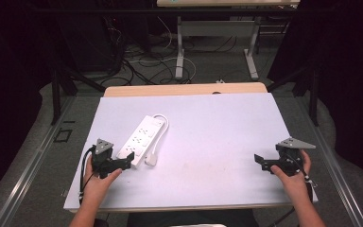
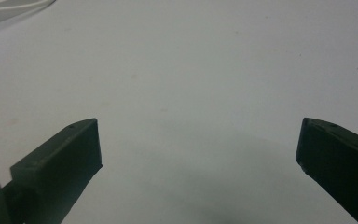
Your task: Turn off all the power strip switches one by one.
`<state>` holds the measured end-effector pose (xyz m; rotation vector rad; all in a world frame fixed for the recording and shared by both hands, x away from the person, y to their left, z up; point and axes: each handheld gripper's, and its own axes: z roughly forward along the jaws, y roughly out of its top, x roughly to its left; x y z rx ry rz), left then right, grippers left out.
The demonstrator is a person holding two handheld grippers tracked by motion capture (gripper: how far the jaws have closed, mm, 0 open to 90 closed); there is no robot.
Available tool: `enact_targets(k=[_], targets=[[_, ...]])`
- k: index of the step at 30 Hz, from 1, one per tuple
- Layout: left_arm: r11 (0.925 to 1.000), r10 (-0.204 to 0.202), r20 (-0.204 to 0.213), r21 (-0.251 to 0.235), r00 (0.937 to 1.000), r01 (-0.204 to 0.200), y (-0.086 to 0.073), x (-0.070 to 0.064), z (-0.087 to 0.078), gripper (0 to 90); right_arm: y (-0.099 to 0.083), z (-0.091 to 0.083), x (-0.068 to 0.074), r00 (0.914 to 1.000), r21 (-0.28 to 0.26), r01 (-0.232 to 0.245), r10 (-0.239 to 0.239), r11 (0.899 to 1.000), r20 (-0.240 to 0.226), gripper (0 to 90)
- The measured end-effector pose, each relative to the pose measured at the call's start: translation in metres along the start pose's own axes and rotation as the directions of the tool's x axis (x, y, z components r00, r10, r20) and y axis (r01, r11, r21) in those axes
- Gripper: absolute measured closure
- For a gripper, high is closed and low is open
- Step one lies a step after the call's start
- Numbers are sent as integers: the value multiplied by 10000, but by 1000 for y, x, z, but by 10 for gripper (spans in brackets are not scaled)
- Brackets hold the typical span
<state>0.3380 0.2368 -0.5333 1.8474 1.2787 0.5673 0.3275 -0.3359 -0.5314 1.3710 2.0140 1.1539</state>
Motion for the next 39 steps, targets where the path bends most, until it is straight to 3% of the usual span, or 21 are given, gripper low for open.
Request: enact_targets(k=[2, 10, 12, 15, 17, 18, 24, 36, 39], targets=[[10000, 29, 5, 17, 10000, -29, 1, -1, 0, 83, -3, -1, 3, 9997, 98, 181, -182, 9998, 174, 0], [9994, 354, 264, 19, 9990, -355, 4, -8, -2, 163, -6, 4, 10, 9998, 31, 212, -212, 9998, -11, 0], [9994, 340, 324, -8, 9989, -340, 4, -10, -2, 180, -7, 5, 13, 9990, 96, 442, -441, 9990, -36, 0], [9979, 643, 559, -51, 9964, -642, 6, -13, -1, 224, -8, 6, 14, 9990, 189, 396, -392, 9990, -201, 0], [9981, 610, 602, -112, 9963, -605, 6, -15, -1, 238, -9, 8, 14, 9992, 170, 394, -391, 9991, -123, 0], [9966, 818, 602, -149, 9948, -810, 8, -16, -1, 238, -9, 8, 14, 9989, 255, 417, -412, 9988, -217, 0], [9979, 648, 895, -130, 9939, -639, 14, -20, 0, 258, -9, 10, 17, 9987, 278, 426, -418, 9987, -282, 0], [9987, 504, 885, 64, 9948, -511, 35, -19, 3, 312, -10, 12, 18, 9990, 357, 297, -284, 9989, -358, 0], [9998, 171, 985, 103, 9950, -182, 40, -18, 6, 342, -10, 11, 18, 9990, 357, 291, -278, 9989, -348, 0]])
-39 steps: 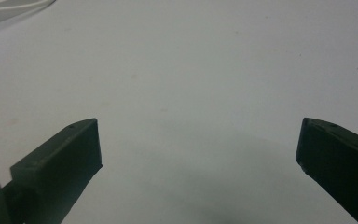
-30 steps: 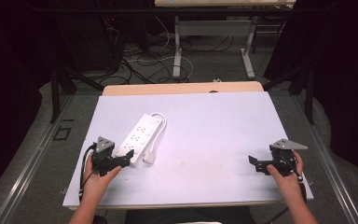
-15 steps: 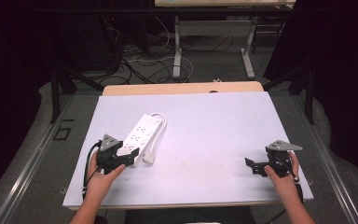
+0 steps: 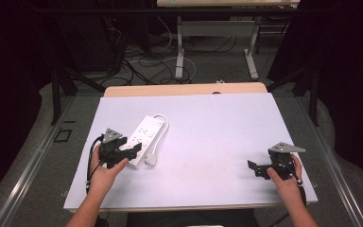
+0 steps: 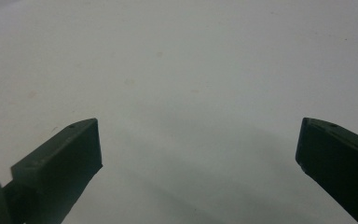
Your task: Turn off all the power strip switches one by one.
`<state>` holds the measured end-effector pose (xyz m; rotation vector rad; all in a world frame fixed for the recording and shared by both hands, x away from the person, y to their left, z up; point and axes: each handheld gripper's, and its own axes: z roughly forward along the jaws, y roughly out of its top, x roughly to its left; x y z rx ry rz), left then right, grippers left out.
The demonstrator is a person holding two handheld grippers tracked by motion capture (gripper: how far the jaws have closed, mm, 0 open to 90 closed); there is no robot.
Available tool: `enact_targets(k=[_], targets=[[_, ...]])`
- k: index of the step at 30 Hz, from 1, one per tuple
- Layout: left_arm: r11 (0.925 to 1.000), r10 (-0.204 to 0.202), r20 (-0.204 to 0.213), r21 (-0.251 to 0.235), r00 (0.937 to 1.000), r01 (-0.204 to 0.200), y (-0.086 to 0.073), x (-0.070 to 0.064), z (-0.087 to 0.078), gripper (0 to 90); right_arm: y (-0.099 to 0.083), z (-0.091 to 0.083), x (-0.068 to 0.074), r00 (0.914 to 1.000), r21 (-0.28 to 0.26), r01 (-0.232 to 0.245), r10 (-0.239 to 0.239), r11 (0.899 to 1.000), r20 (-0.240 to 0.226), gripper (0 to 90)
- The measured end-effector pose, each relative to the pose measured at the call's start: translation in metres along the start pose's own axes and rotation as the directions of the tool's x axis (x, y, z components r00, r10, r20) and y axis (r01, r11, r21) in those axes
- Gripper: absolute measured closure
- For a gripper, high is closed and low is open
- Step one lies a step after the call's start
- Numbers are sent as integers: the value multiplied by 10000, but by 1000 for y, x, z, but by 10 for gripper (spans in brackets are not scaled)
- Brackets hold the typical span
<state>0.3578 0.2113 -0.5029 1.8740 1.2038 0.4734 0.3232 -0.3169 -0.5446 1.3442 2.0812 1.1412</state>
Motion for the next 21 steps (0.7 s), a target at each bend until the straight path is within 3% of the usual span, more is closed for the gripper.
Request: enact_targets(k=[2, 3, 7, 12, 17, 21], targets=[[9996, -239, 105, 125, 9997, 238, 3, 2, 2, 364, 0, 0, 0, 10000, -77, -2, 2, 10000, 76, 0], [9995, -141, 47, 266, 9999, 140, 5, 4, 3, 380, -1, 0, 0, 9999, -66, 69, -69, 10000, 79, 0], [9983, -507, -79, 279, 9987, 509, 11, 5, 9, 403, 0, 0, -1, 10000, -14, 6, -6, 10000, 4, 0], [9991, -153, -352, 381, 9993, 166, 18, 8, 12, 429, -1, 1, 0, 10000, -7, 38, -38, 10000, 67, 0], [9981, -236, -227, 559, 9995, 248, 29, 8, 12, 498, -1, 1, 0, 10000, 46, 34, -34, 10000, 29, 0], [9982, -46, -212, 599, 9998, 59, 38, 9, 15, 548, -1, 2, 0, 10000, 21, 38, -38, 10000, -18, 0]])
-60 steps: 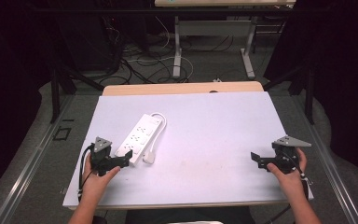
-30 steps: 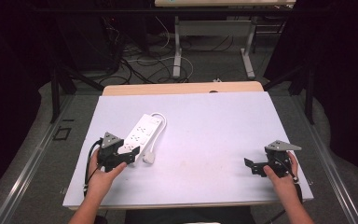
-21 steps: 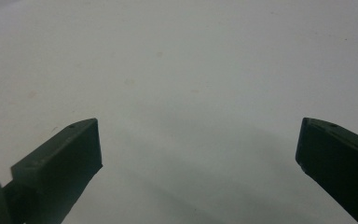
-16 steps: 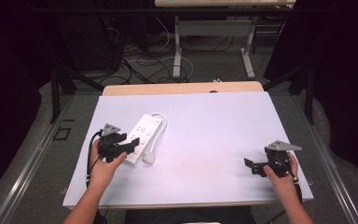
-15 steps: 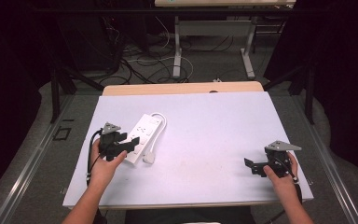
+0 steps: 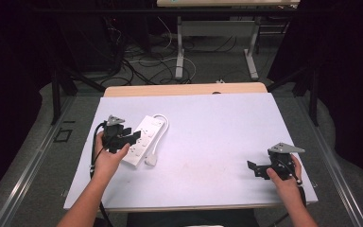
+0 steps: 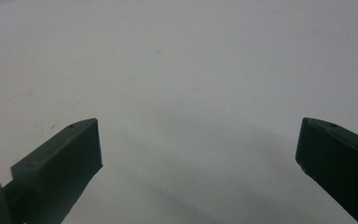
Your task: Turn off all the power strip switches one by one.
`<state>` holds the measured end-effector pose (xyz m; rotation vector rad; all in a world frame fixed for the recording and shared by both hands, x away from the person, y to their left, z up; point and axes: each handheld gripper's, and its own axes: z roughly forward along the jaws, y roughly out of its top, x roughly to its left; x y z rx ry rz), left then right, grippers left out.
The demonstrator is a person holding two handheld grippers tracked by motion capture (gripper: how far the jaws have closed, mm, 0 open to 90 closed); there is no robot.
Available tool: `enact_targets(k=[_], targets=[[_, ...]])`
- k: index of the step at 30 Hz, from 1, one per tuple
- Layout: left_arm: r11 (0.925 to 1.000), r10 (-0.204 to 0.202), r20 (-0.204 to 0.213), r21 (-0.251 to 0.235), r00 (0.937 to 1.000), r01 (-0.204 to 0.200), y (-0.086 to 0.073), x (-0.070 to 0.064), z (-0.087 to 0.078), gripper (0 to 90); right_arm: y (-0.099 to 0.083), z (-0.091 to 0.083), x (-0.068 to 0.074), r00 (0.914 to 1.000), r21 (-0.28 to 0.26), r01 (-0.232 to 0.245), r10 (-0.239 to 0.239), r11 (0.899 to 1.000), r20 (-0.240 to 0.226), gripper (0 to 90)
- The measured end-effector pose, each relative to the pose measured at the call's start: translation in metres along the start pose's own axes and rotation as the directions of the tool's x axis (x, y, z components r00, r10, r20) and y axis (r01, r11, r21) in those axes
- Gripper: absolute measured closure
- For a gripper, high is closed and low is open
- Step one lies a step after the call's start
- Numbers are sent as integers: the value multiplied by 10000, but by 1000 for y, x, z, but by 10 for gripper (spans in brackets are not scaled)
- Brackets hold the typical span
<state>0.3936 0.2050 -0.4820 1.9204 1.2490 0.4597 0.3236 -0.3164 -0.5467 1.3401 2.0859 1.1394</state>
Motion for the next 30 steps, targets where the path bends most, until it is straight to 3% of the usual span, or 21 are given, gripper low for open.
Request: enact_targets(k=[7, 17, 30], targets=[[10000, 38, -134, 76, 9999, -37, 13, -2, 4, 629, 0, 0, 0, 10000, -17, 2, -2, 10000, 42, 0], [9989, -417, -202, 193, 9989, 421, 23, -4, 12, 749, -1, 1, -1, 10000, 18, 41, -41, 10000, 57, 0], [9974, -637, -346, 314, 9974, 648, 37, -5, 34, 857, -2, 1, -3, 9999, 37, -88, 87, 10000, 63, 0]])
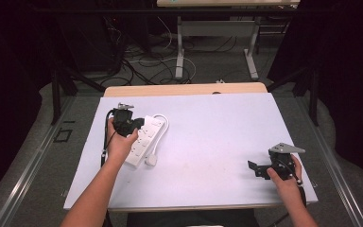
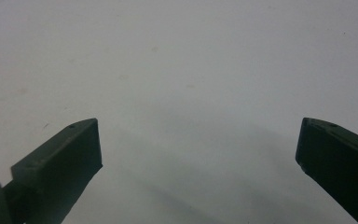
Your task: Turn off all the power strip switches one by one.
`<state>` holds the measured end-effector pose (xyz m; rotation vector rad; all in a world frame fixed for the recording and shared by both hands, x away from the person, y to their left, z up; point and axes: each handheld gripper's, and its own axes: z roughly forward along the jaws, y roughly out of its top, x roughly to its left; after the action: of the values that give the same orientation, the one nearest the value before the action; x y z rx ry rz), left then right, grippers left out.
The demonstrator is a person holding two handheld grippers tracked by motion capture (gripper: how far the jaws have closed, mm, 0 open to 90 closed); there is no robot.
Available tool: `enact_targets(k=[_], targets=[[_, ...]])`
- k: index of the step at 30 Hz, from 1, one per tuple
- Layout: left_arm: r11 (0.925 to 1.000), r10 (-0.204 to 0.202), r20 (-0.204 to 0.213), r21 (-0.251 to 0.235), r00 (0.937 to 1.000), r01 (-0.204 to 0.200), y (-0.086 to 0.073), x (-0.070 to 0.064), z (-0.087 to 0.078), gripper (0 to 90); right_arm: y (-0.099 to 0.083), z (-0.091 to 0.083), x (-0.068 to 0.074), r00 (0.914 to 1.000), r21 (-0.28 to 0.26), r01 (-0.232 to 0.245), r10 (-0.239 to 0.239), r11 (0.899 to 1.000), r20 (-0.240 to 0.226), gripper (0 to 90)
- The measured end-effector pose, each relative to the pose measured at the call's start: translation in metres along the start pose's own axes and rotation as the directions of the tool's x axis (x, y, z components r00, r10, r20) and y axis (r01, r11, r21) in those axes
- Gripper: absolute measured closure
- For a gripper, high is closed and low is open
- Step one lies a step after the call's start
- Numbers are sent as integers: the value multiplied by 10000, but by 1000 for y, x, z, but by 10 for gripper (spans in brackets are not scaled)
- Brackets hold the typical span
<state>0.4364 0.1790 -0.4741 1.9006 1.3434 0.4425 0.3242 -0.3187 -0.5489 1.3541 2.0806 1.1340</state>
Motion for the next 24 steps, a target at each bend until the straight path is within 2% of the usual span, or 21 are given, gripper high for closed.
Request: enact_targets(k=[4, 8, 12, 15, 24], targets=[[10000, 35, -137, 80, 9999, -34, 4, -2, 6, 897, 0, 0, -1, 10000, -3, -27, 27, 10000, 31, 0], [9997, 29, -129, 222, 9999, -26, 8, -4, 11, 900, 0, 0, -1, 10000, -3, -50, 50, 10000, 22, 0], [9999, 6, -262, 127, 9997, -2, 9, -4, 19, 900, 0, 0, -1, 10000, -10, -11, 11, 10000, 33, 0], [9995, 20, -390, 325, 9992, -7, 9, -3, 25, 900, -1, 0, -2, 10000, -5, -41, 41, 10000, 25, 0], [9986, -115, -487, 510, 9987, 140, 9, -1, 43, 900, -2, 2, -3, 10000, 27, -2, 3, 10000, -11, 0]])
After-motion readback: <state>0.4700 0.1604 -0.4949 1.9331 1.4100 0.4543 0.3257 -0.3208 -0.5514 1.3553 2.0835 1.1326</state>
